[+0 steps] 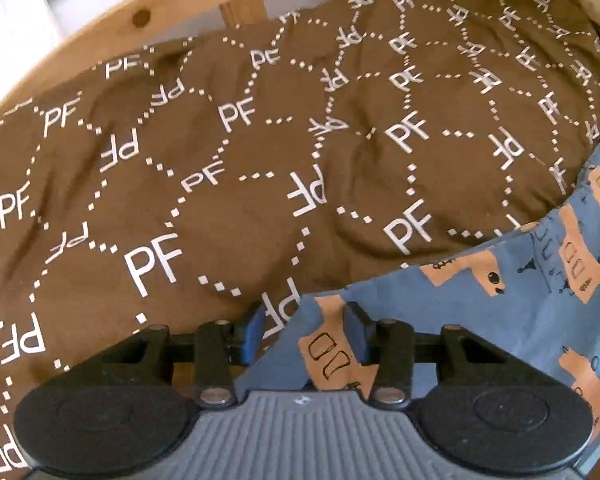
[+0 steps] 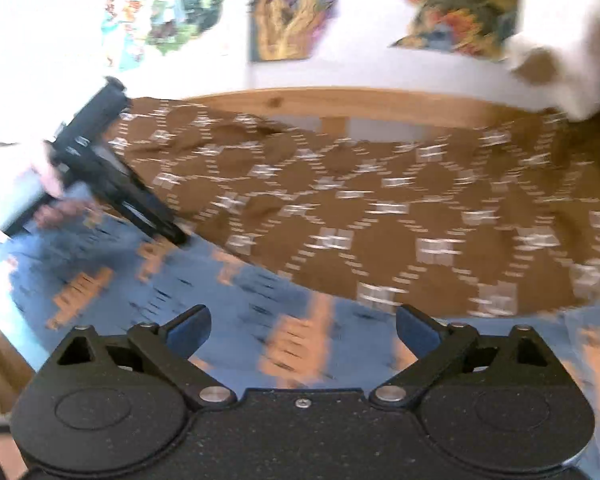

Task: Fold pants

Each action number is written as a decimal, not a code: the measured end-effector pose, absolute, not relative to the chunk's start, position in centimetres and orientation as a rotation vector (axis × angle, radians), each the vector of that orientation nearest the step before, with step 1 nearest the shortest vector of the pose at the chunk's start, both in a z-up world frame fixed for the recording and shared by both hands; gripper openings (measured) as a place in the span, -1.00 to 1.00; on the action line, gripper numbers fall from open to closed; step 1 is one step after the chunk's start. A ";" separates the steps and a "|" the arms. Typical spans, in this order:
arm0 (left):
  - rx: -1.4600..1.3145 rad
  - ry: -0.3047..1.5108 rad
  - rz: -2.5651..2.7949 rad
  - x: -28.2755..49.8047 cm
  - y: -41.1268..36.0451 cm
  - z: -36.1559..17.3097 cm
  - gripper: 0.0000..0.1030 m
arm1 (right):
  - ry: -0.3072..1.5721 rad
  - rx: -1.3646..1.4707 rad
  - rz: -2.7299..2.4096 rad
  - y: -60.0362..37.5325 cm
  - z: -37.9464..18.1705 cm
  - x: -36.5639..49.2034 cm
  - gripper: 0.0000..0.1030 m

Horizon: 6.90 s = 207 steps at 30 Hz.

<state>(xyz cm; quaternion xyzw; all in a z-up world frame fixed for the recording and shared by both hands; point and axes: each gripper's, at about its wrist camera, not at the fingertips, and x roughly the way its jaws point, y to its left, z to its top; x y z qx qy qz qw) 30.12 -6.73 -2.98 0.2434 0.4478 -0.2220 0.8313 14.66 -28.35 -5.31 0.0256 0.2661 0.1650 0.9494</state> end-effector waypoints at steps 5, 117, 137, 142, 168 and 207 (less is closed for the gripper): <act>0.548 0.904 -0.407 29.0 -7.7 -2.4 -0.86 | 0.646 0.161 0.345 -28.5 -8.0 15.5 0.76; 0.118 1.025 -0.700 19.7 -23.2 4.4 -0.79 | 0.377 -0.092 0.115 -29.7 -2.7 3.5 -0.73; -0.014 1.178 -0.590 22.5 -11.0 -3.9 -0.72 | 0.522 -0.222 0.305 -21.1 -7.8 6.0 -0.55; -0.023 1.183 -0.585 22.5 -10.8 -4.4 -0.72 | 0.532 -0.223 0.307 -21.6 -8.0 6.2 -0.55; 0.008 1.056 -0.595 22.5 -7.4 0.2 -0.80 | 0.525 -0.065 0.340 -19.8 -4.5 7.2 -0.72; 0.244 0.954 -0.218 17.8 -0.4 -4.5 0.52 | 0.545 -0.343 0.152 -25.1 -7.2 18.1 0.40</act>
